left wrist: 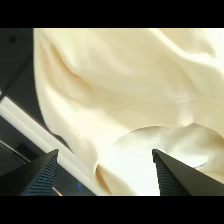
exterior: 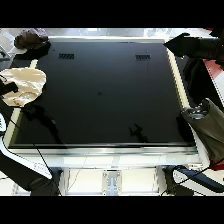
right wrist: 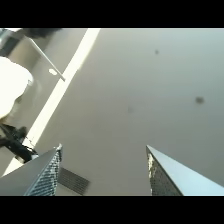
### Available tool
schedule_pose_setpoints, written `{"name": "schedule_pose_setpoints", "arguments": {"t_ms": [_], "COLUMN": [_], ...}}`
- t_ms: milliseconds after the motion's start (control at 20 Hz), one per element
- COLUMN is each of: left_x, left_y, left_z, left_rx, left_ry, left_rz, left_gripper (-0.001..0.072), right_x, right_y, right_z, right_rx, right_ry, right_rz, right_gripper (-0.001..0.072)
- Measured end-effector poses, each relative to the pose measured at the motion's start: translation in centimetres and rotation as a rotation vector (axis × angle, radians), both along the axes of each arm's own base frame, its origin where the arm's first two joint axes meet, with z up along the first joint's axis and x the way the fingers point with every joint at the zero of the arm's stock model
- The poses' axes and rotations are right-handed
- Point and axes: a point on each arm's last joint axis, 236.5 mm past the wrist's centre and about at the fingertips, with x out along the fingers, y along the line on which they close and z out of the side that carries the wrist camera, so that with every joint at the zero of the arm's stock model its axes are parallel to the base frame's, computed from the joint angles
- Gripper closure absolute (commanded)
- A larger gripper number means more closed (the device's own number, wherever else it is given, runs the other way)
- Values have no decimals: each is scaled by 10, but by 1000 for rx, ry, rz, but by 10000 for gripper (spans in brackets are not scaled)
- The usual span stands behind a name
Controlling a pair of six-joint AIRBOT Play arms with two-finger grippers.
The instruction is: Fold the shirts.
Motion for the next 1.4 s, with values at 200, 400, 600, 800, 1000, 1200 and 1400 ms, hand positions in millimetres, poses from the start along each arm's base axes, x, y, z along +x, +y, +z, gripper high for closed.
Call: {"name": "schedule_pose_setpoints", "arguments": {"t_ms": [200,400,600,800,1000,1200,1400], "left_x": [4,5,1,6,29,34,-3], "left_y": [-4,-7,-16,-45,-140,-292,-462], "left_z": [-31,-41,-26,43,145,236,269], "left_rx": [-69,-99,-115,-126,-287,-503,-682], "left_ry": [-5,-5,2,-86,-318,-501,-473], "left_rz": [17,26,24,-4,-147,-416,-747], "left_gripper": [58,696,697,697,697,697,478], "right_x": [-2,-5,-6,-8,-19,-43,-77], "right_y": [9,16,18,20,22,23,14], "right_z": [11,17,20,23,40,78,121], "right_rx": [60,99,116,122,104,42,-62], "right_ry": [-12,-15,-17,-22,-57,-139,-252], "right_rz": [24,44,51,55,75,112,102], "right_gripper": [104,106,106,107,109,110,110]}}
